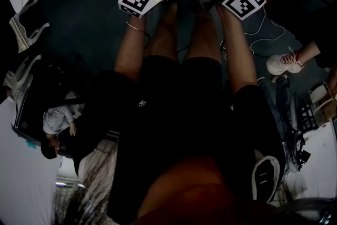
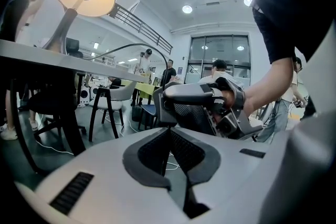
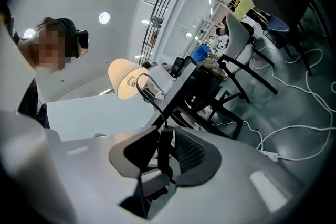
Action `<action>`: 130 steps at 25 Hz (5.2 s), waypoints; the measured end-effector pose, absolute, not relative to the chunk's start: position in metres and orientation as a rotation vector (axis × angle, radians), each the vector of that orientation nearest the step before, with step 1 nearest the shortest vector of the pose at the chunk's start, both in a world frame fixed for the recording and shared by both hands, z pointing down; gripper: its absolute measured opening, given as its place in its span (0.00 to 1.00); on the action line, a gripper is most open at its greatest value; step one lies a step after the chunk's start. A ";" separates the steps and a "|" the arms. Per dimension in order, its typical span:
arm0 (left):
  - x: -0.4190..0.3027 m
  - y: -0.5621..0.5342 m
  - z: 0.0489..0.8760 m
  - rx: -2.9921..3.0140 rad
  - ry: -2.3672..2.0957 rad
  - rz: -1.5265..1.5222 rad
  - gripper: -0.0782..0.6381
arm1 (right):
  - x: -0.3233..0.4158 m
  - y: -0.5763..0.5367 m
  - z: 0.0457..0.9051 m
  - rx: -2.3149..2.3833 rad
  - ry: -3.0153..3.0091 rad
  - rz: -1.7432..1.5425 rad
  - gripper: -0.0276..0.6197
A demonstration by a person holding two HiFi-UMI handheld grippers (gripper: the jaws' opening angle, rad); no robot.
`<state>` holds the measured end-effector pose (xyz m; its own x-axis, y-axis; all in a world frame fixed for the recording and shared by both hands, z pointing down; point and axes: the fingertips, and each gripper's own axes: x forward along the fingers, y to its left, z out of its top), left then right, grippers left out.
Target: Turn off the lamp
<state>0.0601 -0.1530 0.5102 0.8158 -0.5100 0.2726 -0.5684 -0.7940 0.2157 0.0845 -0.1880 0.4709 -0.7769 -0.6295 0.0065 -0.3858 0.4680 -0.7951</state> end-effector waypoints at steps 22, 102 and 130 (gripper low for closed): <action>0.061 -0.154 0.507 2.709 -0.814 0.288 0.13 | 0.079 -0.183 0.471 -0.802 2.427 -1.239 0.16; 0.027 -0.170 0.507 2.566 -1.004 0.210 0.12 | 0.087 -0.216 0.553 -1.211 2.641 -1.141 0.06; 0.039 -0.185 0.442 2.599 -1.009 0.185 0.12 | 0.097 -0.208 0.418 -1.142 2.676 -0.912 0.04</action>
